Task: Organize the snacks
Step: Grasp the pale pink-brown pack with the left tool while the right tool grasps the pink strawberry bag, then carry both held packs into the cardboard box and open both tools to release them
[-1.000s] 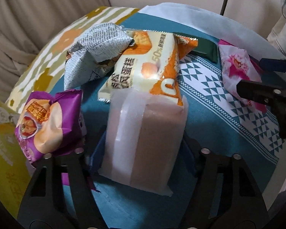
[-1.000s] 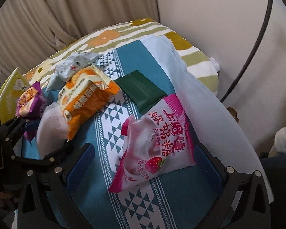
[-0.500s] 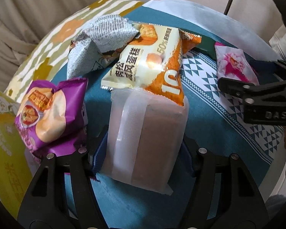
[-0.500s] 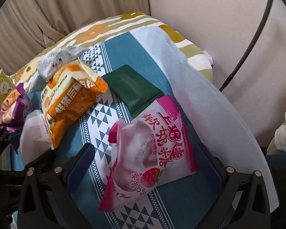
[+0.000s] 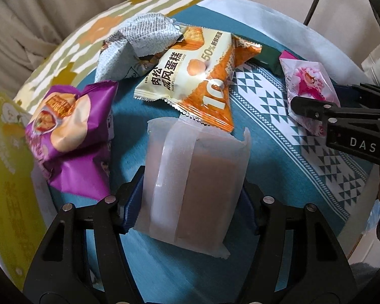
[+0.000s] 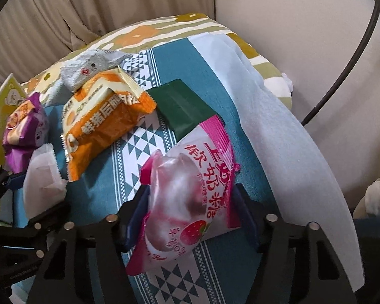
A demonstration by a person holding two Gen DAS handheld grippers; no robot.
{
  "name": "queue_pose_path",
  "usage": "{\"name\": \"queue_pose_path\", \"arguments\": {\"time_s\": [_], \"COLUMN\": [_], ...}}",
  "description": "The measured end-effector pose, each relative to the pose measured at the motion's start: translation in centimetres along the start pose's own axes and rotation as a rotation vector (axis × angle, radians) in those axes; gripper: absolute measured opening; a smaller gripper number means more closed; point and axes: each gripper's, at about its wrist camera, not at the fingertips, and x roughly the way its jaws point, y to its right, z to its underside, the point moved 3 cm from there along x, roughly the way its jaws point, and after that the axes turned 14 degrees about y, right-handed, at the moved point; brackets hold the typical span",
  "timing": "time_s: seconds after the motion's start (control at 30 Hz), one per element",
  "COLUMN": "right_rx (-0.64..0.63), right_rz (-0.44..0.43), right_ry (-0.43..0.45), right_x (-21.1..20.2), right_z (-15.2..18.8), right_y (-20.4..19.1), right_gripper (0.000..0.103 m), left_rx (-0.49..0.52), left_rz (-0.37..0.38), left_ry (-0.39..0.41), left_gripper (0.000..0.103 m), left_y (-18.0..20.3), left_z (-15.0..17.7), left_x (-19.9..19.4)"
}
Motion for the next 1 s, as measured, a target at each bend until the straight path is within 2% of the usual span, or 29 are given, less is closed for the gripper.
{"name": "queue_pose_path", "arguments": {"time_s": [0.33,0.6,0.8,1.0], "right_rx": [-0.019,-0.087,-0.149,-0.228], "right_rz": [-0.091,-0.207,-0.351,-0.49], "right_ry": [0.074,0.152,0.206,0.256], "right_x": [-4.0,-8.4,-11.1,-13.4], "right_z": [-1.6,-4.3,-7.5,-10.8], "right_y": [0.1,-1.0,-3.7,-9.3], "right_gripper": [0.052,0.052,0.052,0.052], "left_rx": [-0.106,-0.205,-0.292,-0.362], "left_rz": [-0.062,-0.16,-0.256,-0.34], "left_ry": [0.058,0.148,0.206,0.249], "left_gripper": [0.061,0.061,0.061,0.061], "left_y": [0.5,-0.7,-3.6,-8.9], "left_z": [-1.5,-3.7,-4.5,-3.9], "left_x": [-5.0,-11.4,-17.0,-21.2]}}
